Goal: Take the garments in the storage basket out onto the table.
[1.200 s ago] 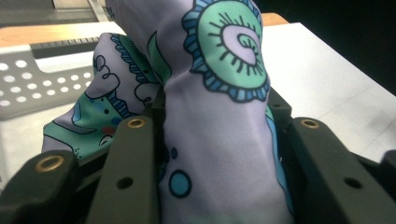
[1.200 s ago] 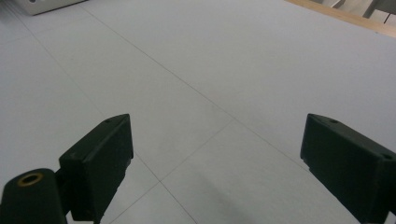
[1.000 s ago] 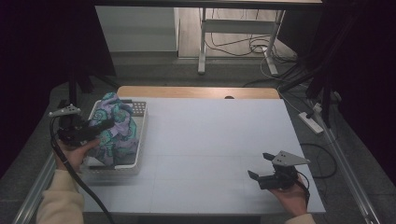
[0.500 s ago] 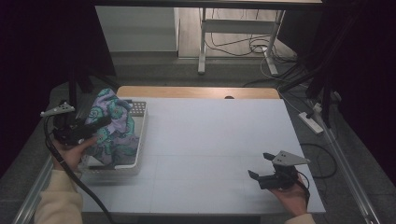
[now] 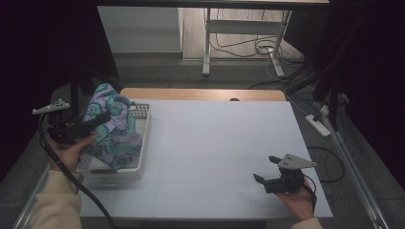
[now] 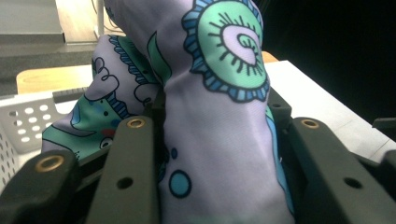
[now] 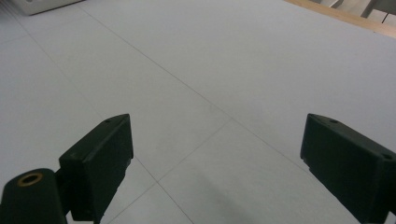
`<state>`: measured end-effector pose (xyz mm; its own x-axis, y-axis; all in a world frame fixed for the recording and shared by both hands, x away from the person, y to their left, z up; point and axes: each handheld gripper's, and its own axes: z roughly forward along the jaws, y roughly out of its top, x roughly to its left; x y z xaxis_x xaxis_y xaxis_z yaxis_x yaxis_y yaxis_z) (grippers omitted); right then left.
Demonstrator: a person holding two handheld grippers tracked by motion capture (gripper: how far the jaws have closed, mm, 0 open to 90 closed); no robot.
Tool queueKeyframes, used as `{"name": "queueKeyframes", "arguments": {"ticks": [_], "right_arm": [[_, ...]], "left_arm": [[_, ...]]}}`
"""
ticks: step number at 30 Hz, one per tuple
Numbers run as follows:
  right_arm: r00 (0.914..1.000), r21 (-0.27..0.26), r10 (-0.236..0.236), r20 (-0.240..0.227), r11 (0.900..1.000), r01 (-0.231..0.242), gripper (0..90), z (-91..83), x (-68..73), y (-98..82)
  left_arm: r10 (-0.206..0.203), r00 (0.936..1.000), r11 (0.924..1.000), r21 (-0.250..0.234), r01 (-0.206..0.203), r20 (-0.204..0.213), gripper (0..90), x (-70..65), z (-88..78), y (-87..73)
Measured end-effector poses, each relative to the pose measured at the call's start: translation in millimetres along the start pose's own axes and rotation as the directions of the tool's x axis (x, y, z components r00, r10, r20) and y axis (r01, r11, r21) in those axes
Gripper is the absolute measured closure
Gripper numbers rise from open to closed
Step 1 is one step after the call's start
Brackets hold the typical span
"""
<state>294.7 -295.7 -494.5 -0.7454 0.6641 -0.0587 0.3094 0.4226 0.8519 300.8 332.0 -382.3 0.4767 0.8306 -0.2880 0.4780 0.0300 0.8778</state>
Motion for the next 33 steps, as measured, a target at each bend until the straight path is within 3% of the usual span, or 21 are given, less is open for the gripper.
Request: {"name": "queueKeyframes", "arguments": {"ticks": [33], "right_arm": [[1.0000,0.004,0.001,0.002,1.000,-0.001,9.7,-0.5,0.2,-1.0]], "left_arm": [[0.007,0.9983,0.9984,-0.056,-0.004,0.058,60.2,-19.1,2.2,25.4]]}}
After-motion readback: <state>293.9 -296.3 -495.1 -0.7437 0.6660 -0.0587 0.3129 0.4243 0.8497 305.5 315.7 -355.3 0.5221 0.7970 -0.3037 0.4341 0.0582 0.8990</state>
